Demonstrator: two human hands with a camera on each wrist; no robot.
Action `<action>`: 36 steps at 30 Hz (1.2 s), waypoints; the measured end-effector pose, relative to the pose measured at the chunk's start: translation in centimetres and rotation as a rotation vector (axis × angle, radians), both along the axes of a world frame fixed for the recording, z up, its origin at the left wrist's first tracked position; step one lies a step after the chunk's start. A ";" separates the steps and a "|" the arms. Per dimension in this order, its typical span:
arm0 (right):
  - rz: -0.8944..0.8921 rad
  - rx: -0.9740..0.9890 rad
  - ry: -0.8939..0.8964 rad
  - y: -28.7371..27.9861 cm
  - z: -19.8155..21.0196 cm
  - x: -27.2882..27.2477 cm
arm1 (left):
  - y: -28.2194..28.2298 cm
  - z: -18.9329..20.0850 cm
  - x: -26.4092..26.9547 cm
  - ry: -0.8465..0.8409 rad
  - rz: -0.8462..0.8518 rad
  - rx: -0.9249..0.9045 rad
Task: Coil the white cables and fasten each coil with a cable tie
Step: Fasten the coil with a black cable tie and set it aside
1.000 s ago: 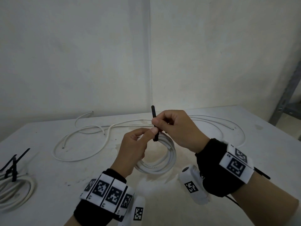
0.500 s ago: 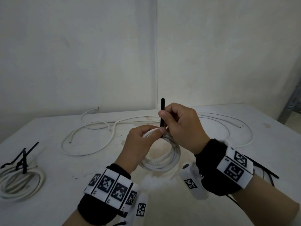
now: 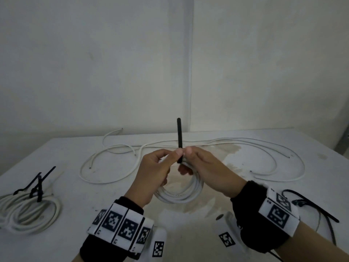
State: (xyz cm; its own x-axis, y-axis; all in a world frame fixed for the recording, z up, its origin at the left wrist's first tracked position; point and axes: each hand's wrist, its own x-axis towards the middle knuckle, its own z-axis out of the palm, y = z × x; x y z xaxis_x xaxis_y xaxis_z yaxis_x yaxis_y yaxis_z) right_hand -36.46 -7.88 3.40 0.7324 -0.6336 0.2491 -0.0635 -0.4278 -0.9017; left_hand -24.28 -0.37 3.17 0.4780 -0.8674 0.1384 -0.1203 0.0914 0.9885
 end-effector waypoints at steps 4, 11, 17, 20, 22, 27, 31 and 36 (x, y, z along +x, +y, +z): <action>0.005 0.087 -0.042 0.7 -0.8 1.9 | 1.1 -0.2 1.9 0.033 0.023 0.045; -0.075 0.153 -0.134 1.5 -1.6 5.8 | 5.4 -1.2 6.9 -0.071 -0.001 0.114; -0.057 0.140 -0.082 3.3 -3.4 9.9 | 7.2 -2.9 10.5 -0.461 0.133 0.192; -0.039 0.168 -0.093 3.8 -3.7 11.3 | 7.9 -3.4 11.0 -0.591 0.160 0.200; -0.046 0.172 -0.100 4.2 -3.8 12.1 | 8.3 -3.5 11.2 -0.587 0.152 0.199; 0.032 0.157 -0.041 5.3 -3.9 14.0 | 9.8 -3.8 13.6 -0.546 0.213 0.168; 0.117 0.137 0.078 6.1 -3.9 15.5 | 11.3 -4.0 15.6 -0.562 0.263 0.212; 0.185 0.142 0.240 6.7 -4.2 17.2 | 13.4 -4.7 18.8 -0.614 0.319 0.338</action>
